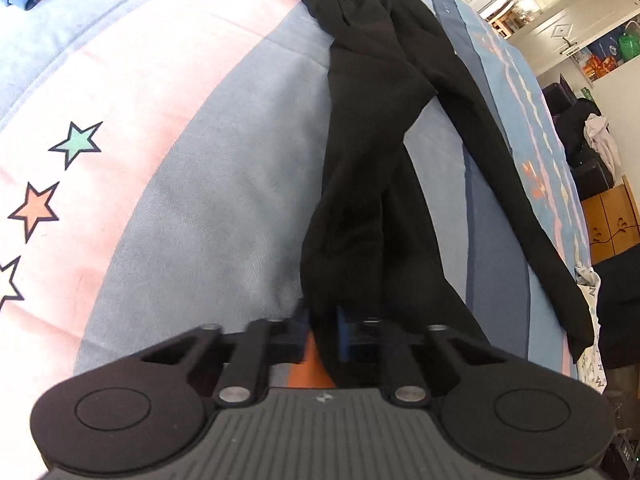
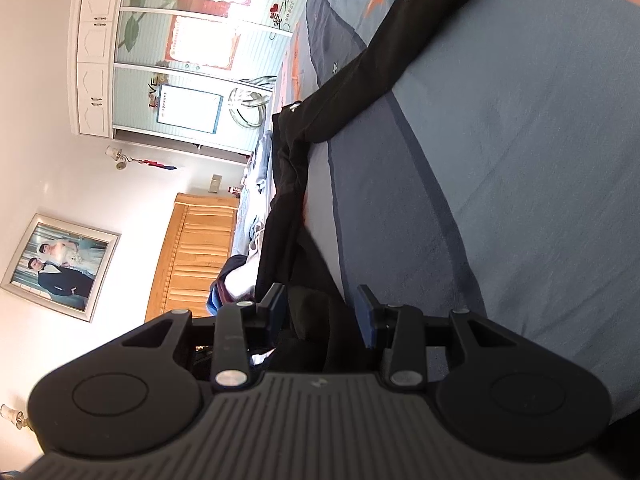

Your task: Fold clothes

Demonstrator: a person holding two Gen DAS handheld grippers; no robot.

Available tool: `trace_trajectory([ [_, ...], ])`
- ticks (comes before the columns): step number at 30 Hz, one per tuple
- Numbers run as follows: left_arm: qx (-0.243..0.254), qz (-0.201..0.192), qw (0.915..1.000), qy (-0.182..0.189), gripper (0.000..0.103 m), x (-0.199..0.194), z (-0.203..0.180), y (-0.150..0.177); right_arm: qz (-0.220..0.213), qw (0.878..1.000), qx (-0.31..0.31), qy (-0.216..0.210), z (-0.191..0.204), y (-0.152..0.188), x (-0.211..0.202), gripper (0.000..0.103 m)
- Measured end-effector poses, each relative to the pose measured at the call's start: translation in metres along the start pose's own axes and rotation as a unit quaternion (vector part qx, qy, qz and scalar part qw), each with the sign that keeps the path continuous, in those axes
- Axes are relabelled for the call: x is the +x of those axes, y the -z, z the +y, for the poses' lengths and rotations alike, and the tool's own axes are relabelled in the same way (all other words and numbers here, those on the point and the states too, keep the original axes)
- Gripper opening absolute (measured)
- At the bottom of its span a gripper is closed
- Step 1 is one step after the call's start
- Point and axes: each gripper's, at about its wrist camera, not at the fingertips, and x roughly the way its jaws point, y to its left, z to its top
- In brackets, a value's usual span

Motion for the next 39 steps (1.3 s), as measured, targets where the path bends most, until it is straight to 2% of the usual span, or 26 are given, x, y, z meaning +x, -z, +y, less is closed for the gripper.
trace_trajectory([
  [6,0.002,-0.023,0.9993,0.03,0.001,0.0,0.005,0.004,-0.005,1.0,0.001,0.007,-0.001,-0.002,-0.003,0.041],
  [12,0.003,-0.053,0.9966,0.063,0.0,-0.002,0.013,0.01,-0.001,1.0,-0.009,0.011,0.002,0.001,-0.001,0.041],
  [16,-0.005,-0.113,0.9904,0.08,0.0,-0.039,0.018,0.013,0.013,0.999,-0.029,0.024,0.009,0.007,0.008,0.041],
  [20,0.014,-0.163,0.9826,0.087,0.0,-0.085,0.021,0.007,0.034,0.999,-0.033,0.026,0.014,0.013,0.021,0.041],
  [24,0.062,-0.194,0.976,0.077,0.0,-0.125,0.011,-0.008,0.082,0.995,-0.046,0.042,0.021,0.024,0.055,0.041],
  [26,0.089,-0.201,0.9723,0.079,0.0,-0.138,0.004,-0.015,0.115,0.989,-0.062,0.063,0.027,0.032,0.081,0.041],
  [30,0.138,-0.181,0.9702,0.083,0.0,-0.147,-0.02,-0.02,0.204,0.973,-0.09,0.067,0.044,0.059,0.145,0.041],
  [31,0.156,-0.168,0.9694,0.088,0.0,-0.145,-0.03,-0.019,0.233,0.966,-0.093,0.056,0.05,0.069,0.163,0.041],
  [33,0.197,-0.136,0.9667,0.092,0.0,-0.133,-0.054,-0.014,0.295,0.95,-0.104,0.012,0.071,0.095,0.203,0.042],
  [36,0.225,-0.089,0.9686,0.057,0.0,-0.11,-0.065,0.002,0.379,0.918,-0.094,-0.072,0.099,0.134,0.249,0.041],
  [37,0.229,-0.073,0.9696,0.048,0.001,-0.103,-0.063,0.008,0.388,0.913,-0.109,-0.066,0.104,0.141,0.252,0.041],
  [39,0.232,-0.043,0.9713,0.034,0.001,-0.092,-0.055,0.021,0.387,0.908,-0.158,-0.02,0.11,0.147,0.248,0.041],
])
